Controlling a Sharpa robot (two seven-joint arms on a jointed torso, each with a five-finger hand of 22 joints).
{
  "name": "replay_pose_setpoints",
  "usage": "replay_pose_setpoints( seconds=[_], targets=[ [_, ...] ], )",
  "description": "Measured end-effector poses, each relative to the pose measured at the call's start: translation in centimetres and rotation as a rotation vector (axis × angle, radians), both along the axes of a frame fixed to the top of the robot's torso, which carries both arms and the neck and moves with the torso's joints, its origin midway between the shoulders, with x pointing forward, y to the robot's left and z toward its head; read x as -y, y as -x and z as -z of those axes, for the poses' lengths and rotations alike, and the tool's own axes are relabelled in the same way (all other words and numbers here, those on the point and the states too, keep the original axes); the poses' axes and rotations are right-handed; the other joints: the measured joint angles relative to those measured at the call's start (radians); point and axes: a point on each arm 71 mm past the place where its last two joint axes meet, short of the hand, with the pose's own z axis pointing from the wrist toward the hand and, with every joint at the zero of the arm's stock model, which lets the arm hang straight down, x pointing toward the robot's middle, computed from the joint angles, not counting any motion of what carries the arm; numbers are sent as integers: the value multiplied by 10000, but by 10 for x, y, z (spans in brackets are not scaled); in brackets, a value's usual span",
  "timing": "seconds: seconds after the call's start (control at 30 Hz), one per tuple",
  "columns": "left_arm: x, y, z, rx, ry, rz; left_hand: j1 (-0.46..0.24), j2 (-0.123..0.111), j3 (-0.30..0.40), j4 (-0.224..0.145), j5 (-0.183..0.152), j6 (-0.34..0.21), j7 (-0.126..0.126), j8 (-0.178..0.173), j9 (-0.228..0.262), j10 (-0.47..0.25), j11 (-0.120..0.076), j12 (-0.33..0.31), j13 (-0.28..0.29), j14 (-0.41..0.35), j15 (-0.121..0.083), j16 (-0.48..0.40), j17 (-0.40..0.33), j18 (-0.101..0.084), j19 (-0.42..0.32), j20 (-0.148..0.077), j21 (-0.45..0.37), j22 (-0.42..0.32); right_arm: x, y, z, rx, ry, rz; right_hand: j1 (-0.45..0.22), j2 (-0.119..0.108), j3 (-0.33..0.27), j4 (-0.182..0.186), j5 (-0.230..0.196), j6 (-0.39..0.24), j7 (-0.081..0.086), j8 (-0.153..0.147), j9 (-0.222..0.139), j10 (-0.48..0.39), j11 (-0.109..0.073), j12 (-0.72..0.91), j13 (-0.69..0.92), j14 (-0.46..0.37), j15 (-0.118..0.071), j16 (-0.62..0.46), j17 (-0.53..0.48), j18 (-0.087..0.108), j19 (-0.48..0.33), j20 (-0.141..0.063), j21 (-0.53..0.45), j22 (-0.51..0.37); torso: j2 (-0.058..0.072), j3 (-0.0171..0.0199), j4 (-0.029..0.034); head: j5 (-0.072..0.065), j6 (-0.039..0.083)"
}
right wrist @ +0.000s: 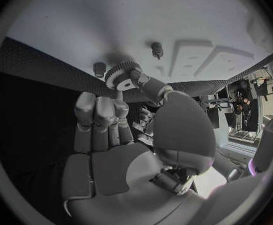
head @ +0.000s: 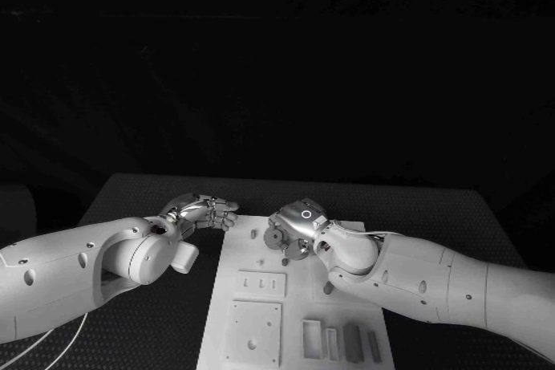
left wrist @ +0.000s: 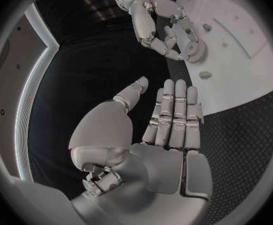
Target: Assemble the parts on the task board
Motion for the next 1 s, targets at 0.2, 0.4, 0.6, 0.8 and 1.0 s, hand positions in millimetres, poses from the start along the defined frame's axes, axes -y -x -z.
replay_pose_setpoints(
  seconds=[0.2,0.4,0.6,0.8,1.0],
  targets=[
    [0,0,0,2,0,3,0,0,0,0,0,0,0,0,-1,0,0,0,-1,0,0,0,-1,0,0,0,0,-1,0,0,0,-73,39,-16,0,-1,-1,0,0,1,0,0,0,0,0,-13,0,0,0,0,0,1,-1,1,0,0,-2,-3,0,7,-38],
    [0,0,0,-4,-4,6,0,0,0,0,0,0,0,0,-1,0,0,-38,-1,0,0,0,-1,0,0,0,0,-2,-1,1,1,-205,112,-68,-10,7,-2,0,-7,1,-1,0,1,0,0,-39,-10,0,0,0,-15,2,-1,2,-1,0,-4,-4,-7,1,-55],
    [0,0,0,-11,-7,13,0,0,0,0,0,0,0,0,7,0,0,-38,-2,0,0,0,8,0,0,0,0,-2,2,0,2,-283,198,25,-44,41,-15,-14,-8,1,-1,-28,1,-1,0,-39,-10,-1,1,0,-16,3,-2,3,-3,0,-4,-3,-11,6,-58],
    [0,0,0,-44,-14,47,0,0,0,0,0,0,0,0,7,0,0,-38,4,0,0,-38,7,0,0,0,0,-3,2,0,3,-317,208,53,-44,41,-16,-14,-8,1,-1,-63,1,-1,0,-39,-10,-1,1,0,-19,4,-2,4,-3,0,-4,8,-11,21,-58],
    [0,0,1,-81,-27,101,0,0,0,0,0,-36,35,0,6,0,0,-79,6,0,0,-38,18,0,0,0,0,-3,4,-2,3,-316,226,135,-43,40,-16,-14,-8,1,-1,-59,2,-1,1,-39,-9,-1,1,0,-28,5,-2,4,-3,0,-4,9,-12,17,-58]
  ],
)
